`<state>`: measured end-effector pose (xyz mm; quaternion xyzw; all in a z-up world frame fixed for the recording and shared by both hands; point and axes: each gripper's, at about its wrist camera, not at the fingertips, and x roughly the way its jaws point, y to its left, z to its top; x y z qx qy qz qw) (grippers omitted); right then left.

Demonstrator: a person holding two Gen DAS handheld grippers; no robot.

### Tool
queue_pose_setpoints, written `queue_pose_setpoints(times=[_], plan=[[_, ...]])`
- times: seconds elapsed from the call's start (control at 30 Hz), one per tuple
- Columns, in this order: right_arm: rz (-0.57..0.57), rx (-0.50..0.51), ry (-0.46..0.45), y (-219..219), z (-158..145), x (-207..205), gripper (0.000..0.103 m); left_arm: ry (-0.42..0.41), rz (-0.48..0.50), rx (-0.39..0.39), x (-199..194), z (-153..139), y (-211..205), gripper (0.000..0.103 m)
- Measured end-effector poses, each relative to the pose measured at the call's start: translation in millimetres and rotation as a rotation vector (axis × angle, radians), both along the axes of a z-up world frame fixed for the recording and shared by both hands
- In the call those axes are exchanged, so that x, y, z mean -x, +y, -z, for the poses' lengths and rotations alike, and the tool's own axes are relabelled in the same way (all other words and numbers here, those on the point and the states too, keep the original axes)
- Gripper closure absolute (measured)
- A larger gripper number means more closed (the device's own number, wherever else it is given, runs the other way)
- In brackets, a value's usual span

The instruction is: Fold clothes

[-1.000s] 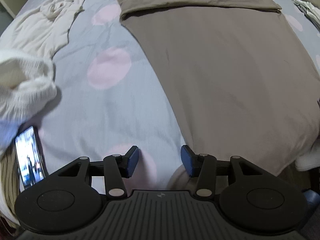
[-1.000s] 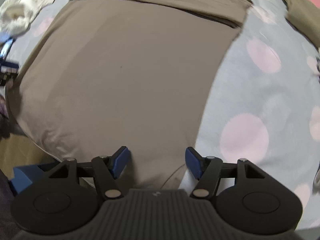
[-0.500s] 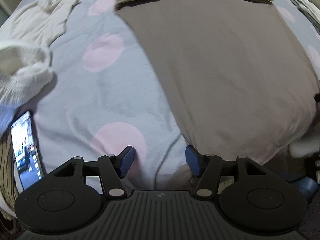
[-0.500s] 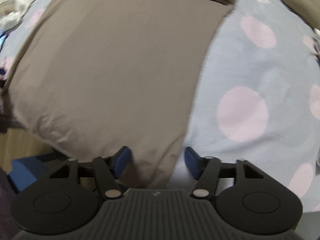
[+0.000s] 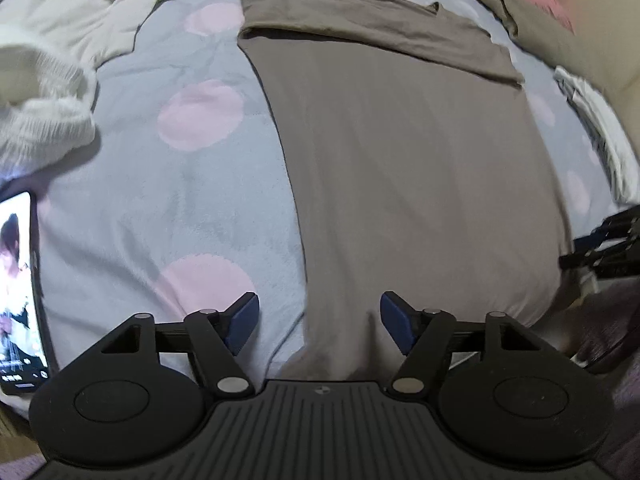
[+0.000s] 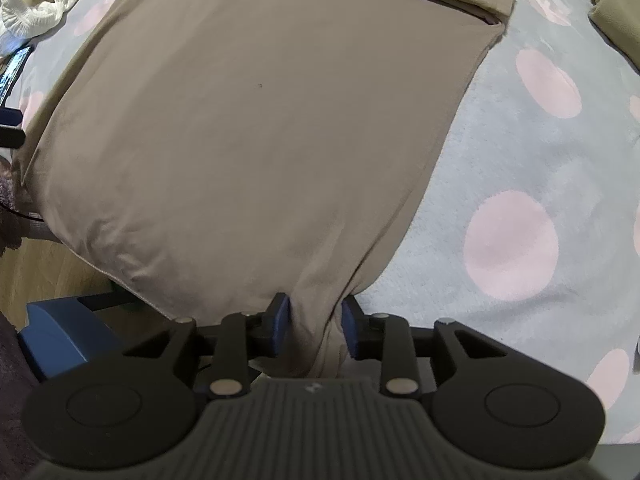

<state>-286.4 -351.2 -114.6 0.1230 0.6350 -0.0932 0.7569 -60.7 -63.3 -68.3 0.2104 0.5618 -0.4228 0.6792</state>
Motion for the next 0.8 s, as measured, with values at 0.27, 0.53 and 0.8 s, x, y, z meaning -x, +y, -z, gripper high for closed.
queue_pose_setpoints(times=[0.27, 0.53, 0.8], plan=[[0.005, 0.003, -0.055, -0.8, -15.8, 0.8, 0.082, -0.048, 0.048, -0.115, 7.8, 16.9, -14.5, 0.049], [0.025, 0.015, -0.173, -2.3, -46.5, 5.3, 0.095, -0.021, -0.058, 0.041, -11.9, -7.7, -1.4, 0.099], [0.097, 0.064, -0.263, -40.3, -58.7, -11.8, 0.095, -0.143, -0.197, 0.217, -42.0, -45.2, -0.8, 0.103]])
